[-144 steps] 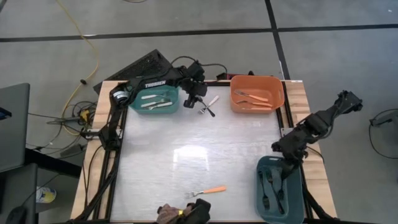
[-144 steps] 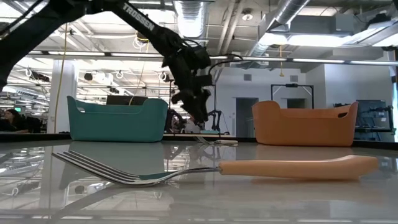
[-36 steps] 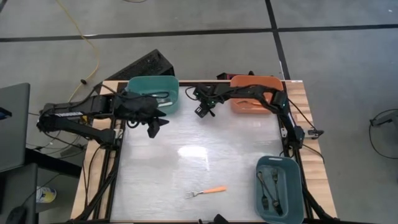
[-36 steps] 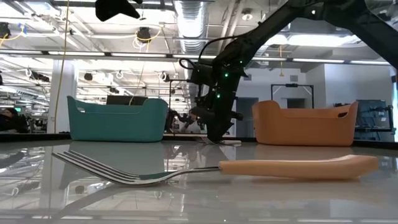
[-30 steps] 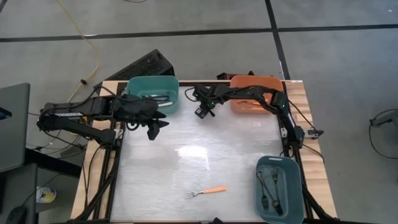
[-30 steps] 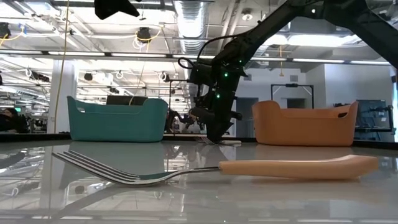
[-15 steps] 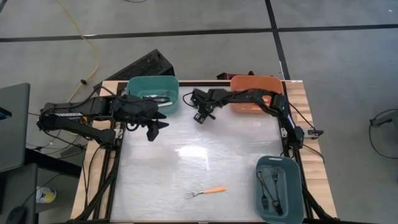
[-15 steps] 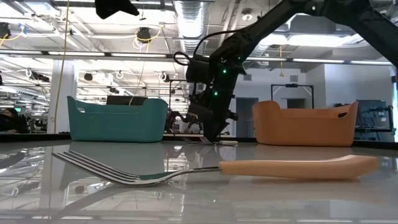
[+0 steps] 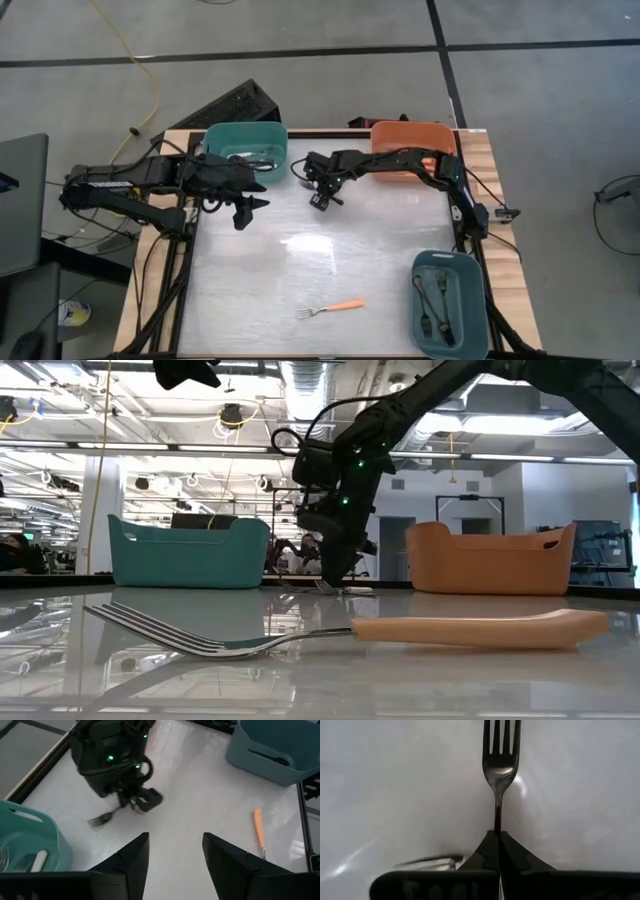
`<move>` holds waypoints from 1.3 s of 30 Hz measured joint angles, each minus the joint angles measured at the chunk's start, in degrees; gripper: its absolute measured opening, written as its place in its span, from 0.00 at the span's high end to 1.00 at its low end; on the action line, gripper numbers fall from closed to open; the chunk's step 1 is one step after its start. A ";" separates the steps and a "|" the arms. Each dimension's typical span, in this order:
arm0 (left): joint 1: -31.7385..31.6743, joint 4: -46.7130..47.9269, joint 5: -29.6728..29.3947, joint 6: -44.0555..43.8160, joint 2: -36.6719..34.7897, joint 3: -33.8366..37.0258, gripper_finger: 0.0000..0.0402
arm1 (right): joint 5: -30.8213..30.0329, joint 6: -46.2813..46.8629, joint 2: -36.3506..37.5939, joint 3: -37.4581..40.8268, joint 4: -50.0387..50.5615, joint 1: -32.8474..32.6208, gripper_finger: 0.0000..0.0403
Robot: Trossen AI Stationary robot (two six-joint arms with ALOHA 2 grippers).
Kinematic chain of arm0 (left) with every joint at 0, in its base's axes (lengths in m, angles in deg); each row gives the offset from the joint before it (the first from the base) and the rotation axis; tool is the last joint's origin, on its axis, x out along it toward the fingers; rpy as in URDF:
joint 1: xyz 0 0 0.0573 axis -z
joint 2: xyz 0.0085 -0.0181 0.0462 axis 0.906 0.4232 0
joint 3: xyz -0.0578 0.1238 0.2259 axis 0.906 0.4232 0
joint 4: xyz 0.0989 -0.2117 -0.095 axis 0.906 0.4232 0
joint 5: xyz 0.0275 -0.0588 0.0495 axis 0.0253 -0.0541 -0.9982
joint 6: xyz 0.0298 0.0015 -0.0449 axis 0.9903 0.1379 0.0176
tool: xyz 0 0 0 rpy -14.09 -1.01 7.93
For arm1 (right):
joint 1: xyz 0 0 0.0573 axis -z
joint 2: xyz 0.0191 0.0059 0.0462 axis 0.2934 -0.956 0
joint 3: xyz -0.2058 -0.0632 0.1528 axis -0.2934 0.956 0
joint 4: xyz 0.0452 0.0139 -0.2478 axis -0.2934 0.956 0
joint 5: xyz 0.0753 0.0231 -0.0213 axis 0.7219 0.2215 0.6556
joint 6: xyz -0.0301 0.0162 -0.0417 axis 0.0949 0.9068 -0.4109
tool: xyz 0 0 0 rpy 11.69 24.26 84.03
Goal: Sort silverware by color (type)
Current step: Put the black fork into the blue bin, then put the white fork into the green bin
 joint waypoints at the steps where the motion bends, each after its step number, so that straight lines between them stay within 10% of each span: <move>1: 0.00 0.01 0.01 0.29 0.00 0.00 0.58 | 1.09 0.06 0.28 0.08 0.51 -0.44 0.96; 18: -1.04 -0.11 -0.10 11.79 -0.16 -0.04 0.58 | 3.15 3.10 16.26 -0.07 -1.63 -4.95 0.95; 27: -2.40 -0.24 1.42 12.90 -0.13 -0.04 0.58 | 3.22 2.96 12.19 0.10 4.24 -8.57 0.78; 39: -3.84 -0.94 3.21 20.37 -0.11 -0.04 0.58 | -1.07 24.98 4.10 -0.01 11.63 -9.31 0.65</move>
